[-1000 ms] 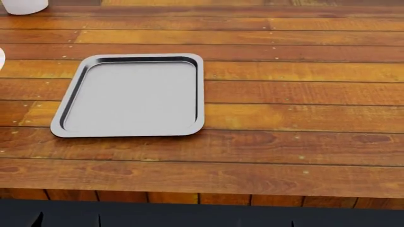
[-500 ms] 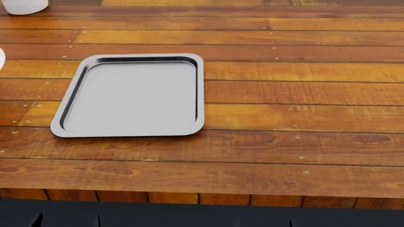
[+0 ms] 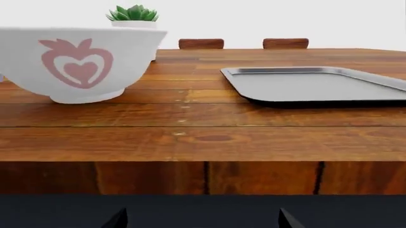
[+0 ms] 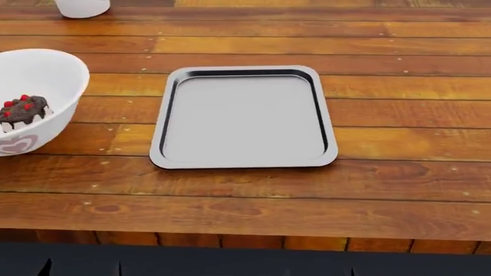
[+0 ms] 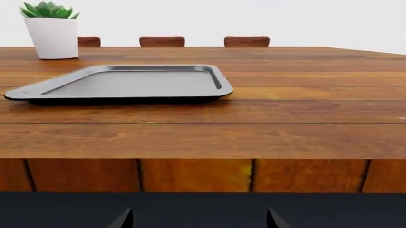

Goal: Pick up the bowl with cake and place it on the tray. Pick up the cupcake and place it on the tray.

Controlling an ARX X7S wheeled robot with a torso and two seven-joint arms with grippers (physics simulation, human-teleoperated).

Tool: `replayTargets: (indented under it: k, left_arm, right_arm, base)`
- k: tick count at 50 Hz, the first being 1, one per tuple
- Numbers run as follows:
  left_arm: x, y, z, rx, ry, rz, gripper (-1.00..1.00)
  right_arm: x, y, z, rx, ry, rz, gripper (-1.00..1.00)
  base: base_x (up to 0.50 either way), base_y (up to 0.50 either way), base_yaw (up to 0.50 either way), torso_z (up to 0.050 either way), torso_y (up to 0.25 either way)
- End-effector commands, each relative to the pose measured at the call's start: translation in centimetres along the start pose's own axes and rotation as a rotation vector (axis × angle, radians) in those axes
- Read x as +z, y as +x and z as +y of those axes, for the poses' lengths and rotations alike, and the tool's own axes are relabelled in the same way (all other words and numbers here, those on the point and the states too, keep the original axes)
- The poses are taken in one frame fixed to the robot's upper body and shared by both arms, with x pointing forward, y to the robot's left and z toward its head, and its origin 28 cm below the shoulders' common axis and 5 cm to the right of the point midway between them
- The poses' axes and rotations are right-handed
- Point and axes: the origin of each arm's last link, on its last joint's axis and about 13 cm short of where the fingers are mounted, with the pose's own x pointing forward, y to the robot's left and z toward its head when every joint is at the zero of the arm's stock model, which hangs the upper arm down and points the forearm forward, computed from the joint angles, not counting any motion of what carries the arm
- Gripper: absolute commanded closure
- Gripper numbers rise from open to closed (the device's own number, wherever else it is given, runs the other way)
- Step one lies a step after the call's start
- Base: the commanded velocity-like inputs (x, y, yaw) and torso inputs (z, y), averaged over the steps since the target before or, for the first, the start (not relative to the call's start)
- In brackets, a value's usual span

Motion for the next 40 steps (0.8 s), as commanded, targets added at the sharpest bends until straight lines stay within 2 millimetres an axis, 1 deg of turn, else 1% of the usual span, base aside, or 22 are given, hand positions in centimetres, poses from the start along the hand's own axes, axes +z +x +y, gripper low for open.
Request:
replayTargets:
  k: [1, 35, 40]
  left_arm:
    - [-0.01, -0.04, 0.01, 0.0, 0.002, -0.003, -1.0]
    - [0.02, 0.0, 0.04, 0.001, 0.004, -0.002, -1.0]
    - [0.04, 0.02, 0.03, 0.002, 0.003, 0.0, -1.0]
  right_arm:
    - [0.03, -0.04, 0.02, 0.001, -0.001, -0.001, -1.0]
    - [0.09, 0.02, 0.06, 0.001, 0.0, 0.002, -1.0]
    - [0.08, 0.04, 0.08, 0.005, -0.005, 0.003, -1.0]
  base:
    - [0.0, 0.5, 0.0, 0.0, 0.0]
    - [0.0, 0.5, 0.0, 0.0, 0.0]
    - [0.0, 0.03, 0.0, 0.0, 0.0]
